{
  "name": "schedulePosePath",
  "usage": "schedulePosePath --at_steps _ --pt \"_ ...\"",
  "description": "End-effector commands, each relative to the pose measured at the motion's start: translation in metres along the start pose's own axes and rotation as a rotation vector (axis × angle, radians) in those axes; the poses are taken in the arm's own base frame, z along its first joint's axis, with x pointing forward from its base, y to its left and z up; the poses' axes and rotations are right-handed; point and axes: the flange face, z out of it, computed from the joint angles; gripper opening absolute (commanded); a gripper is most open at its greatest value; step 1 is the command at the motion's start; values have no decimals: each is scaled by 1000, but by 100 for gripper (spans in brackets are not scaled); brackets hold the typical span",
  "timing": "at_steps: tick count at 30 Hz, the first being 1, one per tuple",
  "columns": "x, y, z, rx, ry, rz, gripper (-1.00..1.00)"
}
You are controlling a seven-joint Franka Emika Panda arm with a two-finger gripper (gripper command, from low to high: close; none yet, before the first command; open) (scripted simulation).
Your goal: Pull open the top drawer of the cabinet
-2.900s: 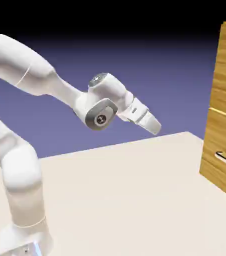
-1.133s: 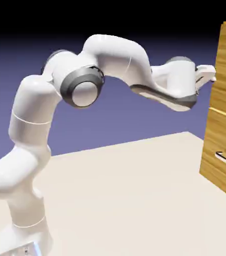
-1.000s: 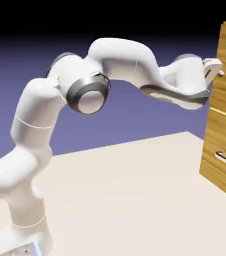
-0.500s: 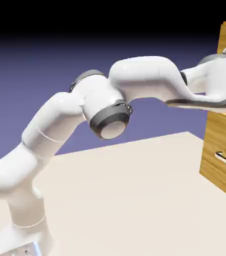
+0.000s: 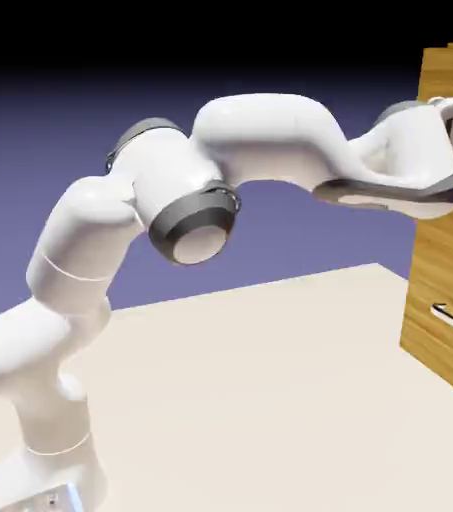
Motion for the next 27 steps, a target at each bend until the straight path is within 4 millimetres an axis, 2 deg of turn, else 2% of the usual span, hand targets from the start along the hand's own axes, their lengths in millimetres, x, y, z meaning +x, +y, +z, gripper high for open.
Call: schedulePosePath --at_steps 1,8,27 --pt "0 0 -7 -1 0 0 -100" --pt "0 0 -47 -1 0 0 -100" --pt "0 0 -138 -1 0 0 -100"
